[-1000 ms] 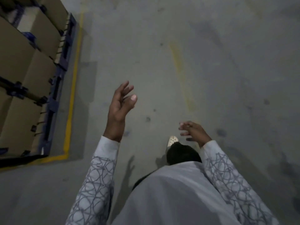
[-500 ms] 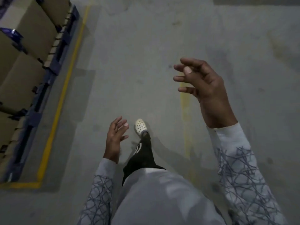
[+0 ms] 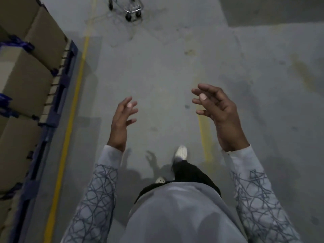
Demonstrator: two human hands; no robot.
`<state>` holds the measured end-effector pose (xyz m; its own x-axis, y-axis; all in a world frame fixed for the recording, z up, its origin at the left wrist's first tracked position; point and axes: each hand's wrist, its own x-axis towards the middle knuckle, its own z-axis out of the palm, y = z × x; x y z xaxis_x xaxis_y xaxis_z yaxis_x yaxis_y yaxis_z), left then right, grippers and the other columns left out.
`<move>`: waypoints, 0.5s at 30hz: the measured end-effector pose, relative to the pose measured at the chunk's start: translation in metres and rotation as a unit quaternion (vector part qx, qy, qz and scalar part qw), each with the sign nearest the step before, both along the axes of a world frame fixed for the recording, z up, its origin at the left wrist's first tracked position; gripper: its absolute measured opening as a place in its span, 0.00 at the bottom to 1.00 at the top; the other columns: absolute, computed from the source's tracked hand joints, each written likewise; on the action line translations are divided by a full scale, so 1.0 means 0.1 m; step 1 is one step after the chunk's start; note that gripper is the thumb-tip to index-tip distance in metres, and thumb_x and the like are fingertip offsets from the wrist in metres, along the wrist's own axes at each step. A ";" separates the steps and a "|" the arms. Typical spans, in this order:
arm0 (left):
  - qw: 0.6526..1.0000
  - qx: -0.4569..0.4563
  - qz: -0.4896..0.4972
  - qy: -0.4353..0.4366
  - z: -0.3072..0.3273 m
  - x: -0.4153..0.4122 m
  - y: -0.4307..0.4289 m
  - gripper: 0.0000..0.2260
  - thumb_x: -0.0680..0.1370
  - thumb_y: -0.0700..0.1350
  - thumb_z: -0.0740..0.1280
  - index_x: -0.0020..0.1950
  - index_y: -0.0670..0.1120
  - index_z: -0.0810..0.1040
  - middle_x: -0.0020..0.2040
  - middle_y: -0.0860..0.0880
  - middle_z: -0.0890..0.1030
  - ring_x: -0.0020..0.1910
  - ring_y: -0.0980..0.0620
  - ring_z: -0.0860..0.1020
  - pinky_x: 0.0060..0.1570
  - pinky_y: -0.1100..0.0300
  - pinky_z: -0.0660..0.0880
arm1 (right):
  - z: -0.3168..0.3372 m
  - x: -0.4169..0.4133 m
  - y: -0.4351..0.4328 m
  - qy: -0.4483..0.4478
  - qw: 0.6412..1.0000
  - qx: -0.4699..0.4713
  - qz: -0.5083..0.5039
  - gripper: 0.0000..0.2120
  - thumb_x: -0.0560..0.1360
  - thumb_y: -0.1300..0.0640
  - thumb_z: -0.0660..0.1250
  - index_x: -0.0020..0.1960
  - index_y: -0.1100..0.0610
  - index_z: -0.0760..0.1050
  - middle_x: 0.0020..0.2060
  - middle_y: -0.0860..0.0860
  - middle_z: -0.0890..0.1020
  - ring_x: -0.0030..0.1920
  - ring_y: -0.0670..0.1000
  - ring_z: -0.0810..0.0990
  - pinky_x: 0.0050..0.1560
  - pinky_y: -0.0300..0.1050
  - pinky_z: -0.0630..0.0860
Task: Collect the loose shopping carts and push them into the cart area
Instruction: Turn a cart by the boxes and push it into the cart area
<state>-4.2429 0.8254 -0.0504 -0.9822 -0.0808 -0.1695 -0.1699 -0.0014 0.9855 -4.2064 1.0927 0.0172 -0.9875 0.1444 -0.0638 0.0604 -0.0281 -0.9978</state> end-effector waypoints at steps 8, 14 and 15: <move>0.992 0.057 -0.030 0.110 0.63 -2.60 0.19 0.29 0.80 0.60 0.56 0.77 0.47 0.67 0.70 0.46 0.77 0.68 0.43 0.76 0.66 0.40 0.71 | -1.53 -2.68 0.36 -0.166 0.985 0.051 0.013 0.14 0.79 0.51 0.69 0.65 0.47 0.77 0.56 0.46 0.85 0.54 0.51 0.84 0.54 0.53 0.79; 0.983 0.071 -0.036 0.168 1.13 -4.31 0.45 0.25 0.84 0.53 0.49 0.78 0.43 0.64 0.72 0.44 0.74 0.70 0.42 0.74 0.69 0.35 0.68 | -1.74 -4.70 0.45 -0.257 0.965 0.040 0.038 0.11 0.79 0.52 0.69 0.61 0.49 0.79 0.55 0.51 0.85 0.51 0.54 0.85 0.49 0.48 0.76; 0.984 0.067 -0.028 0.165 1.19 -4.56 0.47 0.25 0.84 0.55 0.52 0.77 0.44 0.65 0.72 0.44 0.74 0.69 0.42 0.74 0.69 0.35 0.69 | -1.66 -5.01 0.42 -0.256 0.964 0.044 0.048 0.11 0.79 0.53 0.69 0.61 0.49 0.79 0.55 0.51 0.85 0.50 0.53 0.85 0.48 0.47 0.75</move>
